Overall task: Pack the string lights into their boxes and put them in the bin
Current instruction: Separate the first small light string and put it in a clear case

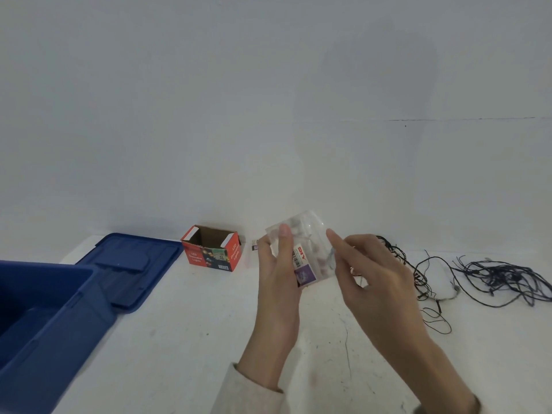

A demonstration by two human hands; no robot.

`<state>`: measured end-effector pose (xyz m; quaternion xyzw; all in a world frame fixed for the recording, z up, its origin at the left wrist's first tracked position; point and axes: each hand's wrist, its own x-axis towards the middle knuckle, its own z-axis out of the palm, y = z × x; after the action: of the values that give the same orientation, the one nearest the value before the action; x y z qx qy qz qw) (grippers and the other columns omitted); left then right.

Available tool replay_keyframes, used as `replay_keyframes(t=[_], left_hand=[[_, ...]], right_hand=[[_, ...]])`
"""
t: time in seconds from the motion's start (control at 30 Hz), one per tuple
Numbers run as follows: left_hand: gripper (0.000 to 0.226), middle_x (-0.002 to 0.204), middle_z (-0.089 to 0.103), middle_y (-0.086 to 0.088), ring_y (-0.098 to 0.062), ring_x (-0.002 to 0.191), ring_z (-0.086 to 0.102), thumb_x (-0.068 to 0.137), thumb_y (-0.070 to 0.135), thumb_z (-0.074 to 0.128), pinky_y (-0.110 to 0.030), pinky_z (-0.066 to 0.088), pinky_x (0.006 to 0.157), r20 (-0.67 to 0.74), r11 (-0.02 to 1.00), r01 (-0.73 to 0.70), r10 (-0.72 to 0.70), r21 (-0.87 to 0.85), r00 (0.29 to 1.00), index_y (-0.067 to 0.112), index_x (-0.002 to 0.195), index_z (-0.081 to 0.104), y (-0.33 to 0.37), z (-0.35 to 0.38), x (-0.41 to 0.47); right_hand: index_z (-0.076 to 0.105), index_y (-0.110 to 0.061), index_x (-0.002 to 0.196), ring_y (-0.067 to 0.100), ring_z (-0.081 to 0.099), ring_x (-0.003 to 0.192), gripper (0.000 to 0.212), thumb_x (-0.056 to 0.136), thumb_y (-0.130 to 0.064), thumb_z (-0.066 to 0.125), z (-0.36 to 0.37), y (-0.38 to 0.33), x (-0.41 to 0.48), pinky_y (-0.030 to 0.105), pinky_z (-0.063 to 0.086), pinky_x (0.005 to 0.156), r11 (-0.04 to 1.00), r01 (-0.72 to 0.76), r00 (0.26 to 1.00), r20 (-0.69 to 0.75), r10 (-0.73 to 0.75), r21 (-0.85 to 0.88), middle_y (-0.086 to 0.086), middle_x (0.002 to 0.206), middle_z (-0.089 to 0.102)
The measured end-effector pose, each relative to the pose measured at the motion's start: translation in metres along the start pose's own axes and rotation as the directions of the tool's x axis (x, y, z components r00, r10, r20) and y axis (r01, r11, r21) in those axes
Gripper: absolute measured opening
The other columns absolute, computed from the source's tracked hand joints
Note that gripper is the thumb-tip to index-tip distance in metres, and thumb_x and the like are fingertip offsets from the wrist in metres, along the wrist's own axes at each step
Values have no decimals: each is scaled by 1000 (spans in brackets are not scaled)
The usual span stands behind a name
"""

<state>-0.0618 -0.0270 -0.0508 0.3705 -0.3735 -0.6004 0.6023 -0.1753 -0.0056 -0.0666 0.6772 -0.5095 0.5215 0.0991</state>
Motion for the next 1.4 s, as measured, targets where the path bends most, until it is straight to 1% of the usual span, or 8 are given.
replay_keyframes(t=[0.17, 0.43, 0.63, 0.8, 1.0, 1.1, 1.2, 1.4], left_hand=[[28, 91, 71, 10, -13, 89, 69, 91, 45, 44, -34, 56, 80, -26, 999, -8, 9, 40, 1000, 29, 112, 51, 0, -1, 1], [14, 80, 69, 23, 1, 77, 69, 90, 47, 41, -20, 54, 65, 2, 998, -10, 10, 63, 1000, 40, 100, 49, 2, -4, 0], [35, 103, 64, 13, -5, 94, 66, 88, 49, 42, -34, 53, 88, 9, 997, -24, 23, 79, 1000, 33, 119, 44, 7, 1, -5], [45, 122, 62, -7, -22, 110, 62, 93, 47, 41, -41, 47, 98, 76, 998, 57, -56, -17, 996, 26, 133, 40, 6, 3, -6], [56, 115, 65, -12, -25, 101, 63, 82, 23, 64, -32, 54, 80, 275, 973, 167, -120, -156, 954, 10, 131, 40, 0, -13, 0], [79, 139, 46, 8, -6, 116, 55, 71, 21, 79, -25, 52, 88, 331, 982, -102, 44, 159, 943, 41, 131, 33, 3, -27, 5], [93, 140, 25, 28, 14, 119, 39, 66, 24, 82, -8, 45, 84, 497, 688, -429, 113, 586, 860, 51, 133, 23, 13, -36, 10], [63, 113, 52, 24, 10, 105, 49, 67, 19, 83, -3, 43, 81, 487, 515, -489, 151, 704, 860, 36, 117, 47, 19, -40, 19]], right_hand=[[72, -6, 106, 19, 57, 63, 28, 81, -3, 61, -4, 1, 3, 33, 51, 51, 997, 74, 993, 86, -75, 17, 6, 85, 61], [69, -12, 112, 7, 56, 88, 31, 89, -20, 50, -13, -4, 9, 15, 44, 82, 987, 83, 978, 181, -108, 141, -7, 113, 64], [53, -29, 129, -3, 57, 99, 41, 89, -32, 46, -18, -15, 9, 6, 39, 86, 948, -114, 976, 212, 51, 298, -22, 105, 63], [32, -32, 142, -3, 47, 112, 62, 84, -41, 55, -10, -20, 3, 2, 30, 94, 971, -82, 968, 248, 25, 224, -21, 117, 54], [14, -40, 146, -1, 41, 109, 84, 78, -32, 63, -10, -6, 11, 7, 33, 93, 977, -87, 939, 343, 15, 196, -26, 115, 42], [11, -52, 141, 2, 50, 105, 99, 75, -8, 71, -17, 8, 16, 9, 41, 86, 949, -176, 886, 463, 36, 263, -26, 117, 45], [12, -57, 138, 5, 55, 103, 102, 74, 0, 68, -23, 17, 21, 12, 46, 82, 933, -210, 828, 561, 11, 292, -21, 118, 51], [16, -54, 138, 5, 50, 109, 98, 75, -1, 68, -21, 24, 29, 11, 47, 76, 936, -179, 816, 577, -31, 303, -19, 120, 43]])
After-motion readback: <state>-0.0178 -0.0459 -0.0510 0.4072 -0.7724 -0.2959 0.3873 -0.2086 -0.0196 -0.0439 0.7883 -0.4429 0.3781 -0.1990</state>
